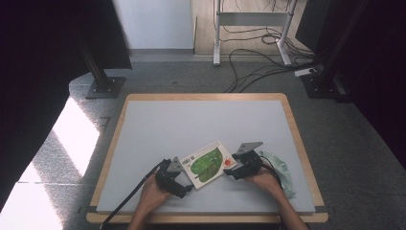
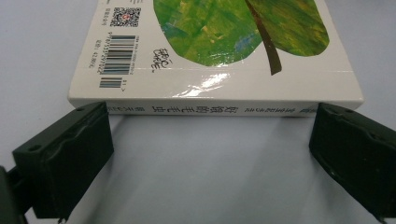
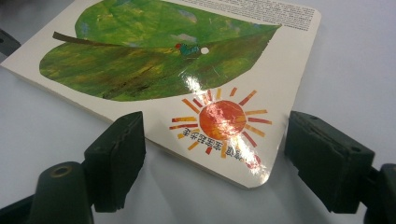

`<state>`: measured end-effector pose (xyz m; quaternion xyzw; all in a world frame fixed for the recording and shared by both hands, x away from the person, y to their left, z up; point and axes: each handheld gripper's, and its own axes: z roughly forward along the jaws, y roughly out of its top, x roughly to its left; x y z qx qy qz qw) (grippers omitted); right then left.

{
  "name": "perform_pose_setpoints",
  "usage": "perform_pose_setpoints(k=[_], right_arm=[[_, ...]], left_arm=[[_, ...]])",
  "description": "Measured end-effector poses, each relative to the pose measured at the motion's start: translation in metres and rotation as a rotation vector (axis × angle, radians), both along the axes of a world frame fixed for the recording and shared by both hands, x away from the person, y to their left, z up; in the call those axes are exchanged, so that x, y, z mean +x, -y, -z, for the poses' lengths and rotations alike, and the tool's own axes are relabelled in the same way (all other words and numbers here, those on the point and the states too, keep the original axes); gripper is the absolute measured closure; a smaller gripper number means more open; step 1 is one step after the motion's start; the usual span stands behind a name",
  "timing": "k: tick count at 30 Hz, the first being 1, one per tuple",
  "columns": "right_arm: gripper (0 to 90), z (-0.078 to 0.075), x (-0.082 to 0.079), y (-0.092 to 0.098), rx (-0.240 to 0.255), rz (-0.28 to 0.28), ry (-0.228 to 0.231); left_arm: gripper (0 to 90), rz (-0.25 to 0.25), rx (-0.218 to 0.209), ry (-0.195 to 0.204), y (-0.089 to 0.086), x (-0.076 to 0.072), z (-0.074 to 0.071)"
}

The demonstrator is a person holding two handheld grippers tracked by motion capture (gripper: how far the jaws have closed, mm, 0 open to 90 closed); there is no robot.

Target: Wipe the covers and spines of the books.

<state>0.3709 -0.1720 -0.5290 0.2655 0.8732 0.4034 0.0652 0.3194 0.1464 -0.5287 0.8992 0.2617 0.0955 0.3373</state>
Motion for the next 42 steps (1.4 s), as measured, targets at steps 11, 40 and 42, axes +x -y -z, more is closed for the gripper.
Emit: perform_pose_setpoints(k=[11, 40, 42], right_arm=[[10.9, -0.008, 0.020, -0.023, 0.048, 0.086, -0.021], [10.4, -0.024, 0.022, -0.028, 0.092, 0.137, -0.065], [10.4, -0.024, 0.021, -0.027, 0.097, 0.137, -0.066]], left_arm=[[0.0, -0.002, -0.001, -0.001, 0.000, 0.000, 0.000], [0.0, -0.003, -0.005, -0.004, 0.000, 0.000, 0.000], [0.0, -0.003, -0.005, -0.004, 0.000, 0.000, 0.000]])
